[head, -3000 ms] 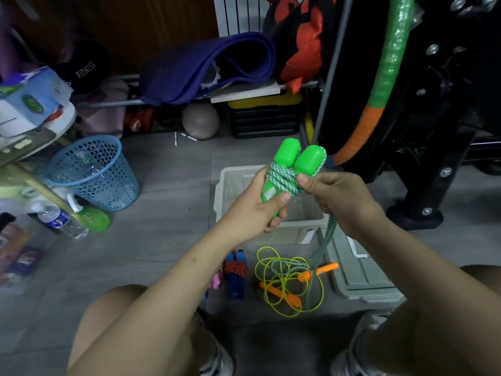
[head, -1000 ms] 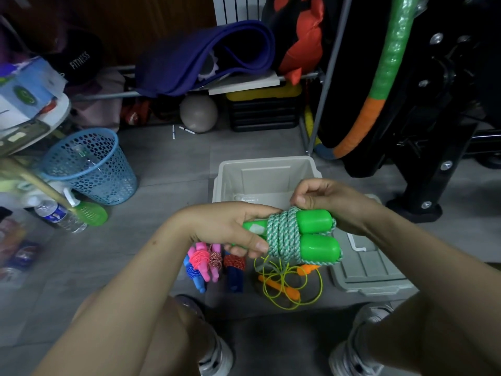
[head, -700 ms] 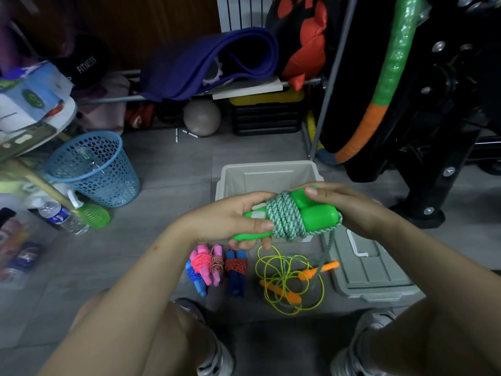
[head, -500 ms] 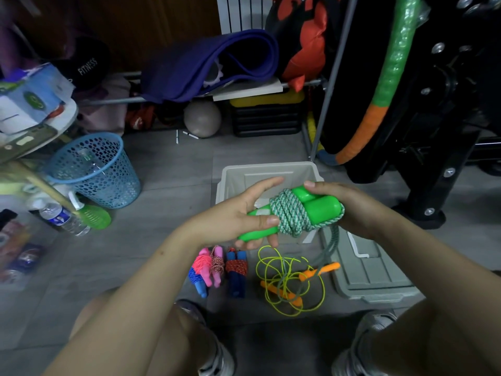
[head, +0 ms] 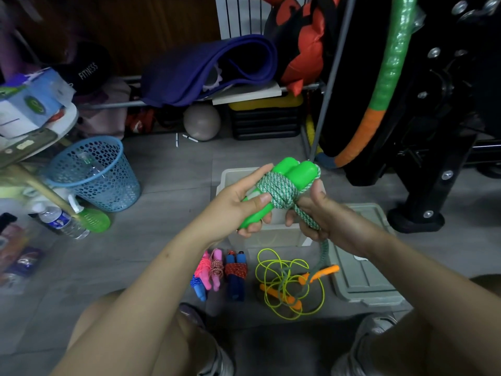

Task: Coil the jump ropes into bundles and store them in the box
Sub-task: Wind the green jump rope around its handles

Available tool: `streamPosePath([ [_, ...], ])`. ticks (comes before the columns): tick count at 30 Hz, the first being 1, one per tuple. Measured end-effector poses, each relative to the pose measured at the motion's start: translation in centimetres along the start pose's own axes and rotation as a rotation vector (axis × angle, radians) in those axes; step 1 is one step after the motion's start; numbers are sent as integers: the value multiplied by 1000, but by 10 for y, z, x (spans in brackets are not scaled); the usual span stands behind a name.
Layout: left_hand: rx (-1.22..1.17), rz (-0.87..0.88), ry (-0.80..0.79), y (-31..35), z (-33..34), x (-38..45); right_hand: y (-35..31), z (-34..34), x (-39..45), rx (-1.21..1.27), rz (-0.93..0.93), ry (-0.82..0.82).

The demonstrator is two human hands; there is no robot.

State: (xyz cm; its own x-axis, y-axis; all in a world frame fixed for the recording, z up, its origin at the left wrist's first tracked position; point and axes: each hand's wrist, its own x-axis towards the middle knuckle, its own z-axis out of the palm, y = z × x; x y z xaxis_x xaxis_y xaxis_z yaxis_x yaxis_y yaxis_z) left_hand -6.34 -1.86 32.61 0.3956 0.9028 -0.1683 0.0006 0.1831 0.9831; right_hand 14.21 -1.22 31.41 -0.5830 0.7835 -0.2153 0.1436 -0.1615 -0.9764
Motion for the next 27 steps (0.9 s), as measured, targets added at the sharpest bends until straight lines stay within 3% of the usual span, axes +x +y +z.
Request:
streamPosePath([
  [7, 149, 32, 155, -4, 8, 6, -8, 5, -11, -187, -1, 166],
  [11, 216, 34, 236, -6, 9, 10, -4, 6, -11, -487, -56, 242],
  [17, 496, 18, 163, -9, 9, 14, -16, 9, -24, -978, -245, 385],
  [22, 829, -40, -25, -5, 18, 14, -35, 2, -23, -1059, -319, 416],
  [27, 993, 9, -94, 2, 25, 8, -36, -10, -3, -1108, -217, 414],
])
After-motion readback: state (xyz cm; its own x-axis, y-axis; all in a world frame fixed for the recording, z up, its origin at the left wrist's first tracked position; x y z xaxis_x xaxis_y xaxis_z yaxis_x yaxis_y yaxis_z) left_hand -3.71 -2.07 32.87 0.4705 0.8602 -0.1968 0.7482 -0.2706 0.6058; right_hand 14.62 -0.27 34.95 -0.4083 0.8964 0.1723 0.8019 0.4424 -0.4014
